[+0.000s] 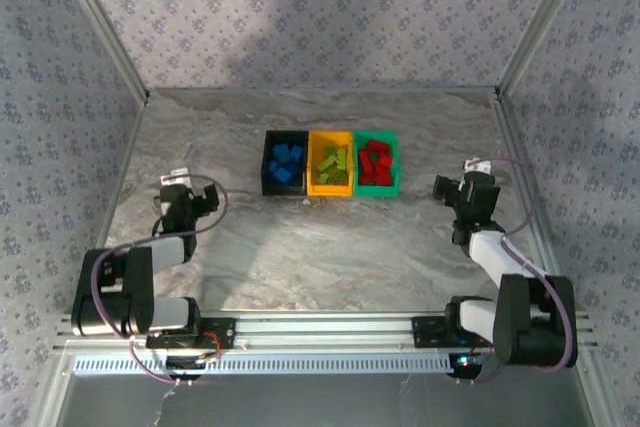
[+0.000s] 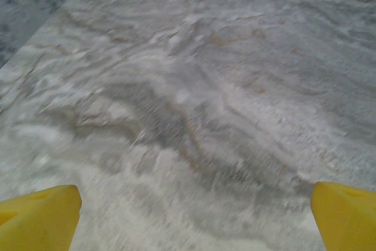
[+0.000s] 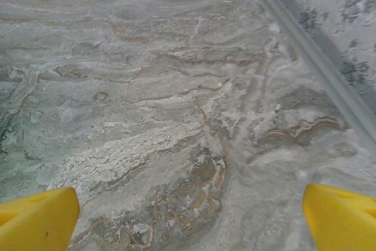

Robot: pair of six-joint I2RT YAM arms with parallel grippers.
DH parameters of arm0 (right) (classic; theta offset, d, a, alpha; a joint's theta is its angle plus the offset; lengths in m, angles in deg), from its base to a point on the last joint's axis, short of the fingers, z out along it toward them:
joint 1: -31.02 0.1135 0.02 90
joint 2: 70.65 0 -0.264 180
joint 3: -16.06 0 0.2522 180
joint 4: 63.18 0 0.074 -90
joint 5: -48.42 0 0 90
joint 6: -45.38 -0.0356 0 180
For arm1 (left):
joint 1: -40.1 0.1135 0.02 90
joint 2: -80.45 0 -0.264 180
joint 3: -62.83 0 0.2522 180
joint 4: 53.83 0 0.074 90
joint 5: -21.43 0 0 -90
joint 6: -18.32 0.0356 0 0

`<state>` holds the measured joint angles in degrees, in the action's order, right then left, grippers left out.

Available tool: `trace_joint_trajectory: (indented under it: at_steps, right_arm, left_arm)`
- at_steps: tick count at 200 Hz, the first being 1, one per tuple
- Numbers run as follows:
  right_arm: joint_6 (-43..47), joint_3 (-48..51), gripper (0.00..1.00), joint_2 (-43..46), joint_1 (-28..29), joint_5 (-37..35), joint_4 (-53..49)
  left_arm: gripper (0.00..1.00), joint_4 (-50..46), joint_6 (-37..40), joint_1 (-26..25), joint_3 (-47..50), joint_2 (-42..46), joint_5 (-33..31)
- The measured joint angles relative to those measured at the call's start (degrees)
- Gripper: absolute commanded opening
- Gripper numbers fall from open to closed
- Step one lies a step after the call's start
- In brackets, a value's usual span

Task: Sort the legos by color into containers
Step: Reset both arms

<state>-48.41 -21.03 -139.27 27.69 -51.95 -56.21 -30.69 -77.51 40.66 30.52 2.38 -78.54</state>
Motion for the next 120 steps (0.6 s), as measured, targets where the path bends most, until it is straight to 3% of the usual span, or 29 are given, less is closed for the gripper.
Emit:
trace_joint_trajectory:
  at_steps: [32, 61, 120]
  right_arm:
    - [0.7, 3.0, 0.99, -7.8, -0.5, 3.4, 11.2]
    - [2.2, 3.1, 1.0, -15.4, 0.1, 6.4, 20.2]
    - [5.0, 2.4, 1.0, -18.0, 1.5, 9.6, 22.9]
  left_arm:
    - [1.0, 6.6, 1.8, 0.2, -3.3, -9.1, 3.3]
    - [1.0, 6.8, 2.9, 0.2, -3.6, -10.0, 5.2]
    - [1.0, 7.1, 3.5, 0.2, -3.8, -10.0, 6.2]
